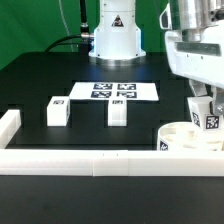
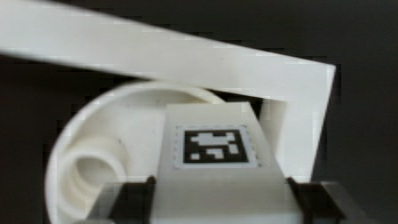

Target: Assemble stool

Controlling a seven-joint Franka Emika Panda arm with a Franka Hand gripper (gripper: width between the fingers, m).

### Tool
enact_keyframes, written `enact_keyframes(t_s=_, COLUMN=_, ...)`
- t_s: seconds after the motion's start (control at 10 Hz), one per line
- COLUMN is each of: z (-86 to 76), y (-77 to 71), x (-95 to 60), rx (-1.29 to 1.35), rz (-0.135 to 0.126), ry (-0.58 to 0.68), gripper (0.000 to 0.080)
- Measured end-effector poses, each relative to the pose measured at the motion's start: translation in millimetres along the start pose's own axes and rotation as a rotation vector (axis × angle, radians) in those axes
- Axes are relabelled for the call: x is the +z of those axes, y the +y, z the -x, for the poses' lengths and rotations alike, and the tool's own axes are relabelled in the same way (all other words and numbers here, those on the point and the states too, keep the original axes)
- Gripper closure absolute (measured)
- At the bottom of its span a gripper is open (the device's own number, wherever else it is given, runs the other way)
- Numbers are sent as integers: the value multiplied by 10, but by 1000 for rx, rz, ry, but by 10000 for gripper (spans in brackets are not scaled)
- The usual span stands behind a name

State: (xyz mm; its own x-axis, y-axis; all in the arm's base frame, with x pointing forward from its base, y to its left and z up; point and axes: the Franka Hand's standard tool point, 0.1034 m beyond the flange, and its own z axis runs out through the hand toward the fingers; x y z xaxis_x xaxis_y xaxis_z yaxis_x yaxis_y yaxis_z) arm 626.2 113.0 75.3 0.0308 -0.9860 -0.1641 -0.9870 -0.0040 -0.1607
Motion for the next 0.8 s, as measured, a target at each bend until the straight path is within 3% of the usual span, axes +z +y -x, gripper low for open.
enact_keyframes(t_s=0.4, z=11, y=7, x=8, rx=139, rz=2, ry=-13, gripper=461)
enact_keyframes(t_s=0.6, z=1, y=-27, x=-62, rx=94, rz=-8, ry=-17, gripper=222)
enact_keyframes(t_s=0.7, z=13, y=-45, x=-141, rx=67, rz=-18, ry=-23, gripper=222)
enact_keyframes(t_s=0.8, z=47, y=-65, x=-221, rx=43, rz=-29, ry=-28, gripper=163)
